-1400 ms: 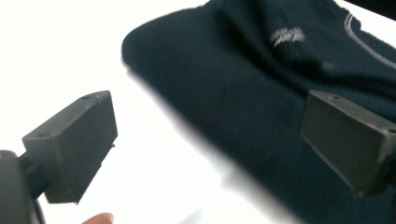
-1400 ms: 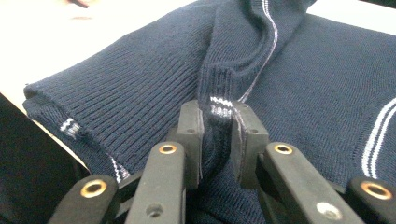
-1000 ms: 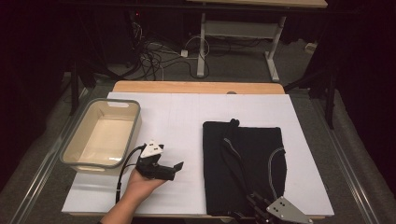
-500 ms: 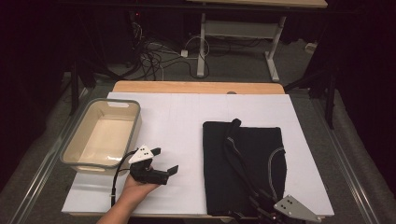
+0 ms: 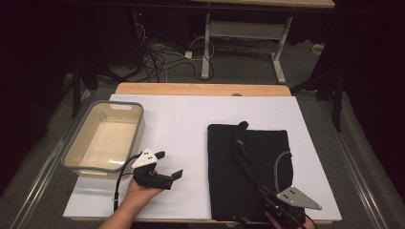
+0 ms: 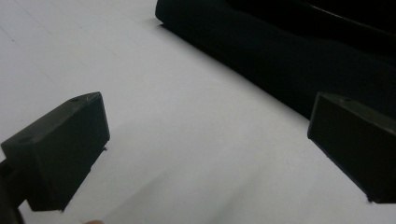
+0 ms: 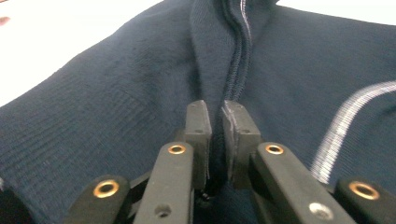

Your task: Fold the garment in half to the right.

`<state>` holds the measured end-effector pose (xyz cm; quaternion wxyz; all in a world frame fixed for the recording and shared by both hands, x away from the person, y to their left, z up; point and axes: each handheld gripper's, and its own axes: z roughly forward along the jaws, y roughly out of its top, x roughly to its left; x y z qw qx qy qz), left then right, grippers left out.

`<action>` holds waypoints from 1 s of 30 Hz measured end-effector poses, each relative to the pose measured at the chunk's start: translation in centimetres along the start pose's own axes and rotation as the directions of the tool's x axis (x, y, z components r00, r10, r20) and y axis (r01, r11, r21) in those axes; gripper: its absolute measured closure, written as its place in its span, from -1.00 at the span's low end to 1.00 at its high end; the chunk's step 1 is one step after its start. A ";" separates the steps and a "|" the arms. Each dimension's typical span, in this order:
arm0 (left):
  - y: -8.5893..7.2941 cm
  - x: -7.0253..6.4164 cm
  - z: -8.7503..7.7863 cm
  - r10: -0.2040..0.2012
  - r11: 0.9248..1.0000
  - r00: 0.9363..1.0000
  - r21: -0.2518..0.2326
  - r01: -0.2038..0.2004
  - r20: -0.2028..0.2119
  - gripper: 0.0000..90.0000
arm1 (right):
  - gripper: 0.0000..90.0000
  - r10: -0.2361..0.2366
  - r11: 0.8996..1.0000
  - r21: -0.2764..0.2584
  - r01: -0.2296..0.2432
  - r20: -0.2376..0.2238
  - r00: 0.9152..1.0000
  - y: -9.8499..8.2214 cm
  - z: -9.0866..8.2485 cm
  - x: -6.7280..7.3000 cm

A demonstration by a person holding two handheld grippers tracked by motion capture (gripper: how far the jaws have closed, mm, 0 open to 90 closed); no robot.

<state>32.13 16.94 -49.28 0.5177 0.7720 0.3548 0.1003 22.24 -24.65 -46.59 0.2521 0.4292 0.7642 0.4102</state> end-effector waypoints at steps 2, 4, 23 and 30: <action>0.0 0.0 0.0 0.003 1.000 1.000 0.000 -0.003 -0.001 -1.00 | 0.84 0.011 1.000 -0.003 -0.011 0.007 1.000 -0.6 -0.6 -0.4; 0.0 -0.1 0.0 0.009 1.000 1.000 0.000 -0.009 -0.003 -1.00 | 0.77 0.026 1.000 0.014 -0.026 0.013 1.000 -1.3 -0.8 -0.6; 0.0 -0.5 0.3 0.042 0.999 0.999 0.022 -0.041 -0.023 -1.00 | -0.29 0.066 0.996 -0.053 -0.066 0.005 0.998 0.6 0.4 -2.4; 0.1 -0.5 0.3 0.046 0.998 0.999 0.032 -0.045 -0.019 -1.00 | -0.42 0.060 0.998 -0.019 -0.060 0.028 0.998 1.9 2.1 -4.2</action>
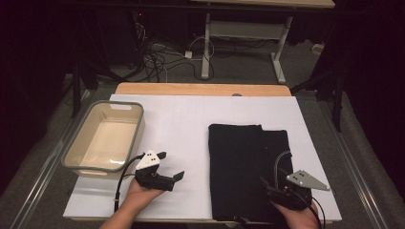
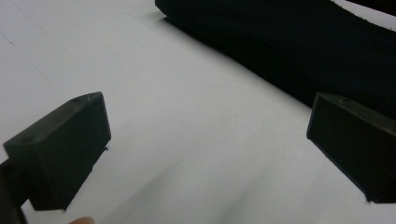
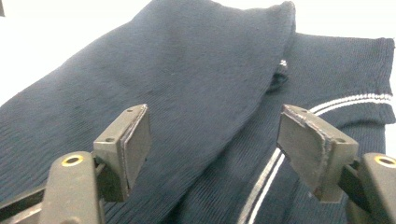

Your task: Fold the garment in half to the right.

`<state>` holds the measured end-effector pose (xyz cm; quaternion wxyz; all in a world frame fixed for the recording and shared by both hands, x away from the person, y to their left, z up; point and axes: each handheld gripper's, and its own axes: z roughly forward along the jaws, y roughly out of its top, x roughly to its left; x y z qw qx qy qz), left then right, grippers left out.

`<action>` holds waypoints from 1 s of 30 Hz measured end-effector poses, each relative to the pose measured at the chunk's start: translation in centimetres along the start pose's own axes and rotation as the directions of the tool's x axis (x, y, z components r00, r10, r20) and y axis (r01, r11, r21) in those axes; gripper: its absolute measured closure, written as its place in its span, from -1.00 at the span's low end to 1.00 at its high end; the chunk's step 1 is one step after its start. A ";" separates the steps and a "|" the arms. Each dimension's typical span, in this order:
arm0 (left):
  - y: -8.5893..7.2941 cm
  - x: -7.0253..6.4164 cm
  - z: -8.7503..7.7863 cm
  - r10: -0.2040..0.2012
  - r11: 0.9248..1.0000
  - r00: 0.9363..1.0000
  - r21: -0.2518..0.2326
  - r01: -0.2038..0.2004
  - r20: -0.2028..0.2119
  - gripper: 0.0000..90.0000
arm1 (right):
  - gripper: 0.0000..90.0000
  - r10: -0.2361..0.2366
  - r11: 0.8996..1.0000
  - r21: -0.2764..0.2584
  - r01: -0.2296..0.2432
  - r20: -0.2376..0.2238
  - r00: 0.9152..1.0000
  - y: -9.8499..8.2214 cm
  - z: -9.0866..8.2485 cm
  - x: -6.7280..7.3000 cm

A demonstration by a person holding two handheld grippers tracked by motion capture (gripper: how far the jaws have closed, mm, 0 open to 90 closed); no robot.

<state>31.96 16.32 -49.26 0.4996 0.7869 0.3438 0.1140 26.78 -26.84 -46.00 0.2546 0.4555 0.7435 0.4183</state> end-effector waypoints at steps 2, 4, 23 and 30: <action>0.0 0.0 0.0 0.001 1.000 1.000 0.002 -0.001 -0.002 -1.00 | -0.43 0.002 1.000 0.006 -0.002 0.010 1.000 0.5 0.5 -0.4; 0.0 -0.1 0.0 0.003 1.000 1.000 0.006 -0.003 -0.005 -1.00 | -0.44 0.004 1.000 0.011 -0.004 0.020 1.000 1.1 1.0 -0.8; 0.0 -0.2 0.0 0.018 1.000 1.000 -0.004 -0.018 -0.009 -1.00 | 0.04 0.054 0.986 0.155 -0.064 0.069 0.996 5.0 8.4 -4.3; 0.0 -0.3 0.0 0.021 1.000 1.000 -0.004 -0.021 -0.014 -1.00 | 0.22 0.095 0.978 0.184 -0.101 0.039 0.995 4.0 9.2 -4.7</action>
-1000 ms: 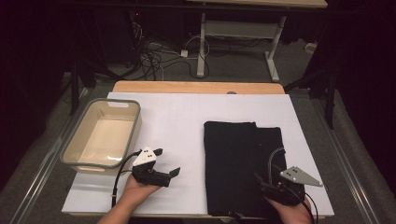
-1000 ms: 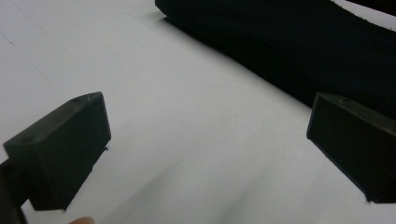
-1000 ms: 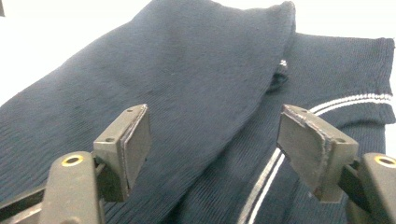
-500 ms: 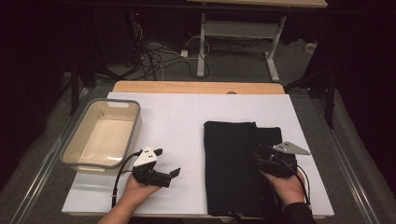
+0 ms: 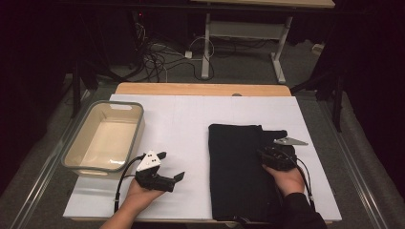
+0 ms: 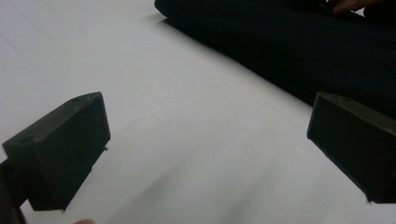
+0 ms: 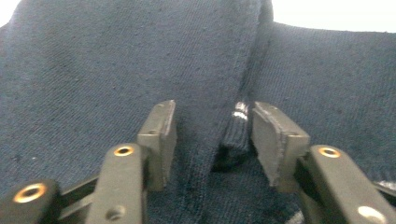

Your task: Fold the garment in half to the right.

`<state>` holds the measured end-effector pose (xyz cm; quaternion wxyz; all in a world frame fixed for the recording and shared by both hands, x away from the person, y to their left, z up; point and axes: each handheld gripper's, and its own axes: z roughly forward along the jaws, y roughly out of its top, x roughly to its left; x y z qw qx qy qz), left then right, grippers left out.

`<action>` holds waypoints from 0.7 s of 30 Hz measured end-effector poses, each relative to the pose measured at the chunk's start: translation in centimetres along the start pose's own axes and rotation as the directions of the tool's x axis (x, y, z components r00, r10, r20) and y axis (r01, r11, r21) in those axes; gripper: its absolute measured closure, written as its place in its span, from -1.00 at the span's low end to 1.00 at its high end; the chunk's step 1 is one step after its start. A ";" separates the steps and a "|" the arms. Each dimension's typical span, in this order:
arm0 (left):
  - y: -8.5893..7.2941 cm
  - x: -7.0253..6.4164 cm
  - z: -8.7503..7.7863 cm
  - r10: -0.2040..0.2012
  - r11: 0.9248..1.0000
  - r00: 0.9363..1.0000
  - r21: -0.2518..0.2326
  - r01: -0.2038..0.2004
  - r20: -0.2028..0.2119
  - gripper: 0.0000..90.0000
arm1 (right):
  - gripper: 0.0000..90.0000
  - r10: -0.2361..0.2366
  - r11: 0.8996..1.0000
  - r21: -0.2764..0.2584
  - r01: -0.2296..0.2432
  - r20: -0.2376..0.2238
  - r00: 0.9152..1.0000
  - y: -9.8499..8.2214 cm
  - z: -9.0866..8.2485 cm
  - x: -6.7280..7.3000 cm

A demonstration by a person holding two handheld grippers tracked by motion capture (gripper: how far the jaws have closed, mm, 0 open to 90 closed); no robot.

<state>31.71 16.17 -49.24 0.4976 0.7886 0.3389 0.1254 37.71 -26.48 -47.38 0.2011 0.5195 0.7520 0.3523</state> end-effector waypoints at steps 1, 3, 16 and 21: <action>0.0 0.0 0.0 -0.001 1.000 1.000 -0.001 0.001 -0.001 -1.00 | 0.26 0.003 1.000 -0.002 -0.003 -0.004 1.000 0.0 0.0 0.0; 0.0 0.0 0.0 0.001 1.000 1.000 -0.002 -0.001 -0.002 -1.00 | 0.38 -0.007 1.000 -0.008 0.006 -0.008 1.000 -0.1 0.0 0.1; 0.0 0.0 0.0 0.004 1.000 1.000 0.000 -0.004 0.001 -1.00 | 0.78 -0.107 0.989 -0.095 0.112 0.051 0.993 -0.2 -1.4 1.5; 0.0 0.0 0.0 0.004 1.000 1.000 0.000 -0.004 0.002 -1.00 | 0.78 -0.114 0.982 -0.145 0.123 0.072 0.991 0.6 -3.0 1.7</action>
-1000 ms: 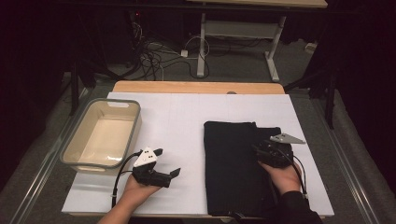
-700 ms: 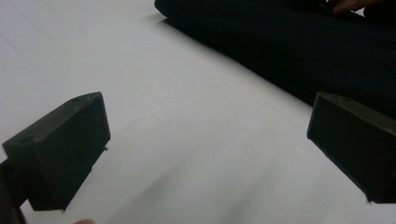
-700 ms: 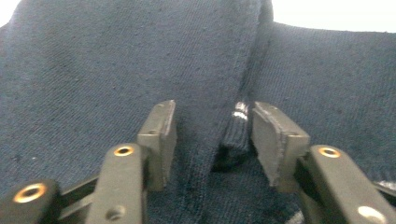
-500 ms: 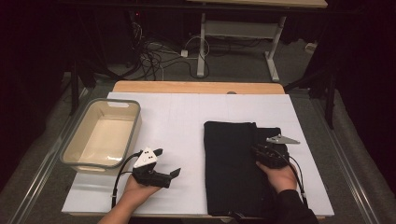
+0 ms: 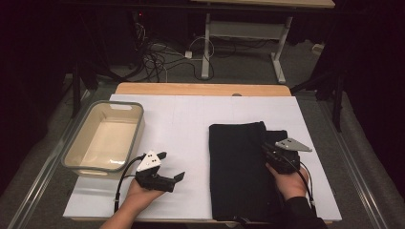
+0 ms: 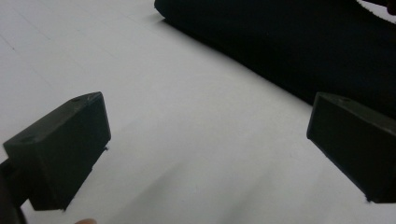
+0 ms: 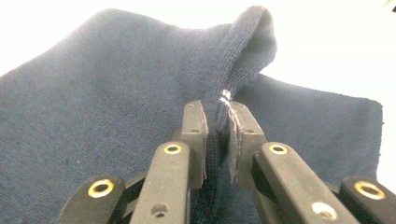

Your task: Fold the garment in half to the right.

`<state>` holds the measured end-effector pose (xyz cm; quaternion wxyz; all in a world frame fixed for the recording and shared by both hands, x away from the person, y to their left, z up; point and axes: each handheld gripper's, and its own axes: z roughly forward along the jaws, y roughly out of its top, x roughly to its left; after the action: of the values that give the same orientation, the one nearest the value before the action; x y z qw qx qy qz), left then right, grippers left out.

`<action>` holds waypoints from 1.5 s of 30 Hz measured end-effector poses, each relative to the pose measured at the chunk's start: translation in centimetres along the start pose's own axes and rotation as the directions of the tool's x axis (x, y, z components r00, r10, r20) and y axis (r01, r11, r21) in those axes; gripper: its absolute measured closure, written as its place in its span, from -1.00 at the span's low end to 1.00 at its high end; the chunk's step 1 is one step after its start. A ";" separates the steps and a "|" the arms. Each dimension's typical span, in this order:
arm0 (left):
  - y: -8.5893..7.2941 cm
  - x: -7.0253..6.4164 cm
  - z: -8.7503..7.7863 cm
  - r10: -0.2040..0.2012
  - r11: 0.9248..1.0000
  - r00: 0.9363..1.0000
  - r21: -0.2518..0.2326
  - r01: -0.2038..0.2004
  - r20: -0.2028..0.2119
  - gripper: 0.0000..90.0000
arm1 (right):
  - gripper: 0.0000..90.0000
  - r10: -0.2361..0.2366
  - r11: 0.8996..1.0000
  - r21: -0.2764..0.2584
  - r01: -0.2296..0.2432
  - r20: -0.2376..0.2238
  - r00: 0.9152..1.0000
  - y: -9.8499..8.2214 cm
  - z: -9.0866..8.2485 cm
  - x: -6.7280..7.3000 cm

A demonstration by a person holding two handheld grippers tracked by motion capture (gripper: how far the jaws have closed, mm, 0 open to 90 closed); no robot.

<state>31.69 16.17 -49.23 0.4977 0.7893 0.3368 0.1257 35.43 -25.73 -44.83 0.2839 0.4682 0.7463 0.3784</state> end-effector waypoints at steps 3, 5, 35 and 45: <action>0.0 0.0 0.0 0.000 1.000 1.000 0.000 0.000 0.000 -1.00 | 0.79 -0.002 0.999 -0.034 0.002 0.022 1.000 0.8 -1.2 -0.3; 0.0 0.0 0.0 0.000 1.000 1.000 -0.001 0.000 -0.001 -1.00 | 0.79 -0.001 0.998 -0.065 0.003 0.033 0.999 1.5 -2.3 -0.6; 0.0 0.1 0.0 -0.004 1.000 1.000 -0.001 0.004 0.008 -1.00 | 0.20 0.109 0.993 0.040 -0.112 0.073 0.991 -2.2 -2.7 -5.8; 0.0 0.0 -0.1 0.002 1.000 1.000 -0.005 -0.002 -0.003 -1.00 | 0.31 0.064 0.998 0.001 -0.064 -0.019 0.998 -7.2 -9.8 -0.3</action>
<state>31.64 16.23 -49.23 0.4993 0.7881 0.3365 0.1280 24.46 -30.90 -45.40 0.2644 0.4881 0.7339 0.3915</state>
